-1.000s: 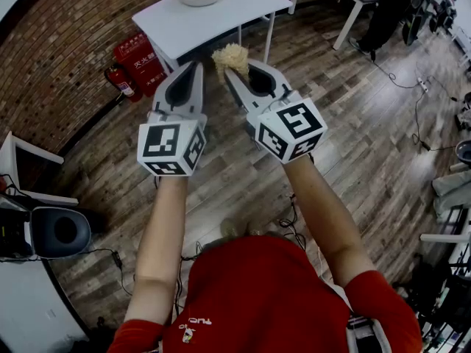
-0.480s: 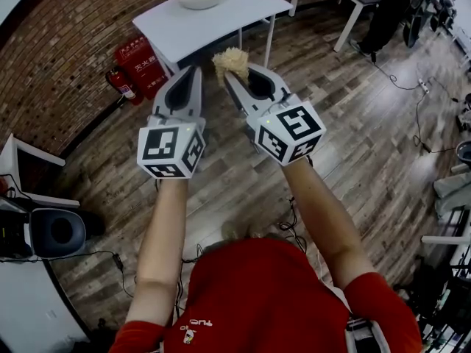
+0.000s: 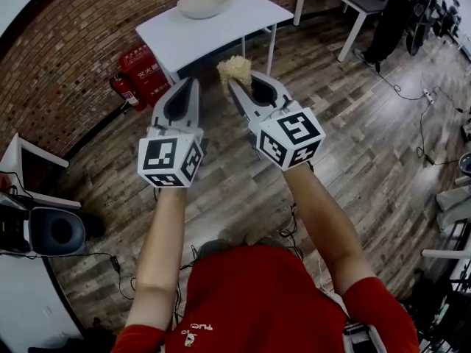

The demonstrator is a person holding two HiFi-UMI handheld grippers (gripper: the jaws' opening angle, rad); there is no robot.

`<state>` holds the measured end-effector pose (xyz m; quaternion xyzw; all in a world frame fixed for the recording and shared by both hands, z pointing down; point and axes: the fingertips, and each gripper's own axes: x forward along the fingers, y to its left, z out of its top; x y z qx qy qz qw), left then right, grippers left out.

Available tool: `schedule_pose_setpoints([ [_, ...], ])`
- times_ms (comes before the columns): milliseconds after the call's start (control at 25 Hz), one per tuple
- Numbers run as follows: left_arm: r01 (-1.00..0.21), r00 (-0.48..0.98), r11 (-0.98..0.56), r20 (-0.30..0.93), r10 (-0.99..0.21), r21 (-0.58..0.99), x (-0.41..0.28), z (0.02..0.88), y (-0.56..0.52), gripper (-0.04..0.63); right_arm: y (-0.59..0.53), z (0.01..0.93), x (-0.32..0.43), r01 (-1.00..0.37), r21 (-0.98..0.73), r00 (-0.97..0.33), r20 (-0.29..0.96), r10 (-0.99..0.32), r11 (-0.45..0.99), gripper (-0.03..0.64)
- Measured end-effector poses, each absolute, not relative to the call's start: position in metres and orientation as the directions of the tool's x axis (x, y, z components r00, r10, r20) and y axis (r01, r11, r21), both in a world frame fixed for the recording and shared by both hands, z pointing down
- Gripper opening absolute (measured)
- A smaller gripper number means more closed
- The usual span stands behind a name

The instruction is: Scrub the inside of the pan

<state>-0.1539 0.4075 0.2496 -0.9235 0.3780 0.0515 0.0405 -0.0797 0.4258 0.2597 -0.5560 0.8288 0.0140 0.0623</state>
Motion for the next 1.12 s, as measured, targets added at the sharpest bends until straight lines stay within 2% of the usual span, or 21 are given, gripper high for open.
schedule_pose_setpoints([
  [640,-0.743,0.667,-0.668,-0.129,-0.734,-0.041,-0.13,0.253,0.362,0.014,0.379,0.265,-0.044,-0.916,-0.039,-0.394,-0.115,-0.912,0.4,0.086],
  [1120,-0.732,0.678,-0.68,-0.138,-0.722,-0.037,-0.128,0.258,0.225,0.014,0.246,0.273,-0.042,-0.928,-0.02,-0.37,-0.091,-0.925,0.373,0.086],
])
